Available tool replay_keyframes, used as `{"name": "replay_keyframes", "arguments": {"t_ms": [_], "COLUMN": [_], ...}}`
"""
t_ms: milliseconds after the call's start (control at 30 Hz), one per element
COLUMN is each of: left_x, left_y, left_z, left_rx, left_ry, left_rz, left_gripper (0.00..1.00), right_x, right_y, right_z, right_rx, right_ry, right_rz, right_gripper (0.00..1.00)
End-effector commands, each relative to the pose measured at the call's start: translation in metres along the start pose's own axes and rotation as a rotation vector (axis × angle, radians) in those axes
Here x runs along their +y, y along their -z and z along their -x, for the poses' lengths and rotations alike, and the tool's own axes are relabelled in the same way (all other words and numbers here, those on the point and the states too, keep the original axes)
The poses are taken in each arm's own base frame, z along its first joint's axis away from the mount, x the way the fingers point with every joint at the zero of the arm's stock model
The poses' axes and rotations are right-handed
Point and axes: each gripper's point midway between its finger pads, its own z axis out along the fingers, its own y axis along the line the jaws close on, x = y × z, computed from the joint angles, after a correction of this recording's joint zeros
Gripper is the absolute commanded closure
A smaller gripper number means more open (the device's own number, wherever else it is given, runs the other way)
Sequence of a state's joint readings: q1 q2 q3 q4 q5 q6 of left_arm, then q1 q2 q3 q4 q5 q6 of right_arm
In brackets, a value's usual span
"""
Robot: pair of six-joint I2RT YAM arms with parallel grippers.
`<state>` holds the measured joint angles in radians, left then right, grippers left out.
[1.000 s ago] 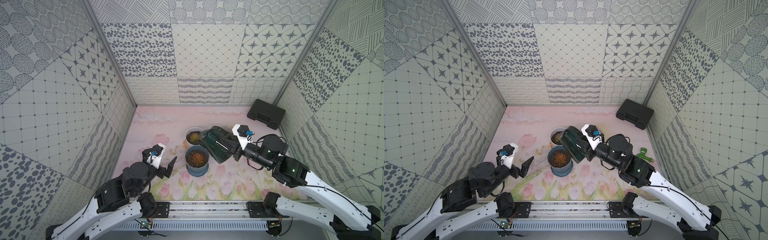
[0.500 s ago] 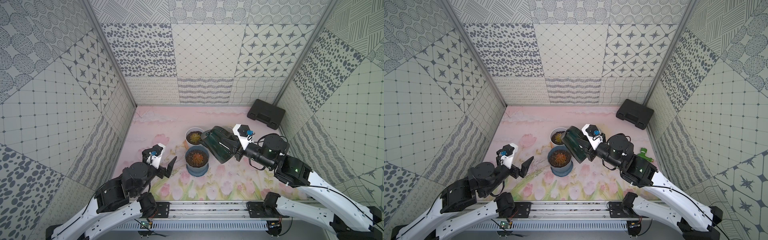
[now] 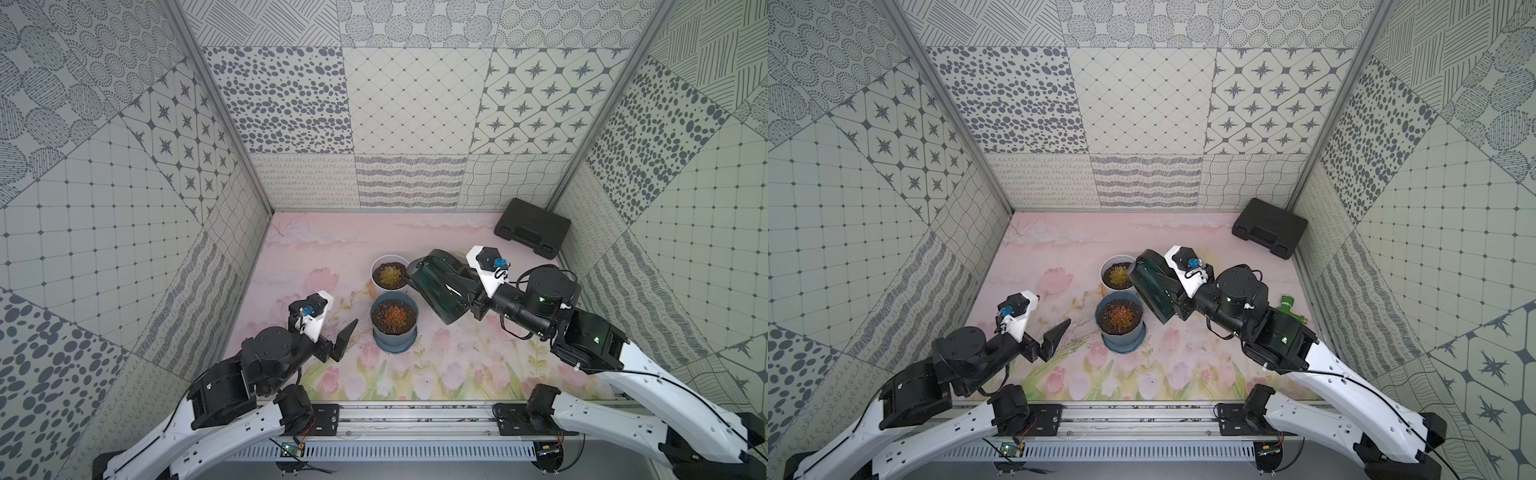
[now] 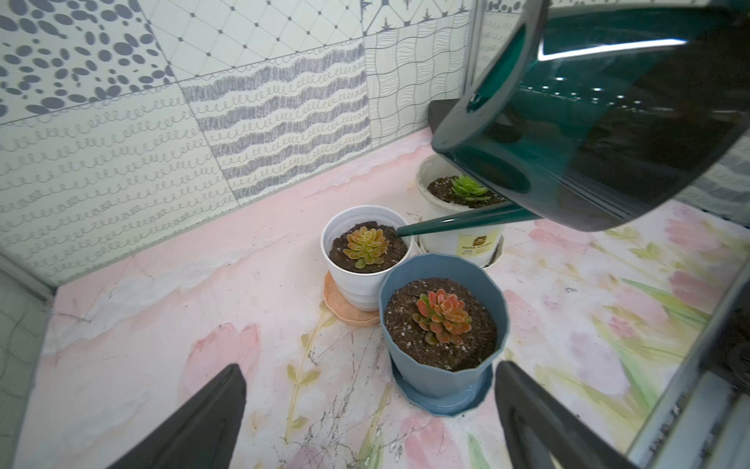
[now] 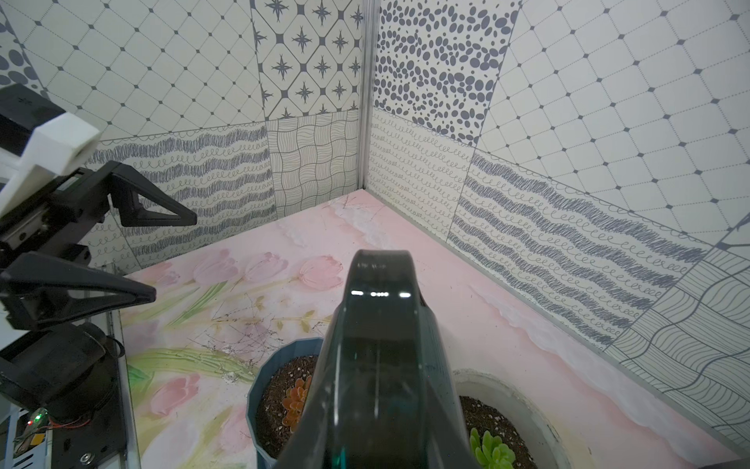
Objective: Water the succulent around the soil edge
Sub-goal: Water the soil of the potted plant with water.
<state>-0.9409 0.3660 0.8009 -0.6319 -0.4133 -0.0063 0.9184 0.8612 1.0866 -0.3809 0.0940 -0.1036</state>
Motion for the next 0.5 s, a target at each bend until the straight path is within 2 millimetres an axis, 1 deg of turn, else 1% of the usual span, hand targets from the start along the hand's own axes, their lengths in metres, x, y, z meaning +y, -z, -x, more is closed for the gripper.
{"name": "replay_keyframes", "arguments": {"t_ms": [0, 100, 267, 467], "left_x": [-0.043, -0.033, -0.035, -0.030], "left_y": [0.013, 0.014, 0.016, 0.019], "left_z": [0.016, 0.015, 0.004, 0.001], "left_rx": [-0.092, -0.054, 0.015, -0.010], "left_ry": [-0.002, 0.038, 0.089, 0.091], "left_rz": [-0.270, -0.219, -0.229, -0.211], "left_gripper": [0.01, 0.01, 0.01, 0.02], "right_x": [-0.009, -0.009, -0.012, -0.014], "right_y": [0.009, 0.006, 0.003, -0.001], "right_z": [0.040, 0.038, 0.038, 0.039], "right_rx": [-0.125, -0.116, -0.110, -0.105], "right_ry": [0.004, 0.007, 0.016, 0.021], "right_rz": [-0.035, -0.033, -0.053, -0.069], "right_gripper": [1.00, 1.00, 1.00, 1.00]}}
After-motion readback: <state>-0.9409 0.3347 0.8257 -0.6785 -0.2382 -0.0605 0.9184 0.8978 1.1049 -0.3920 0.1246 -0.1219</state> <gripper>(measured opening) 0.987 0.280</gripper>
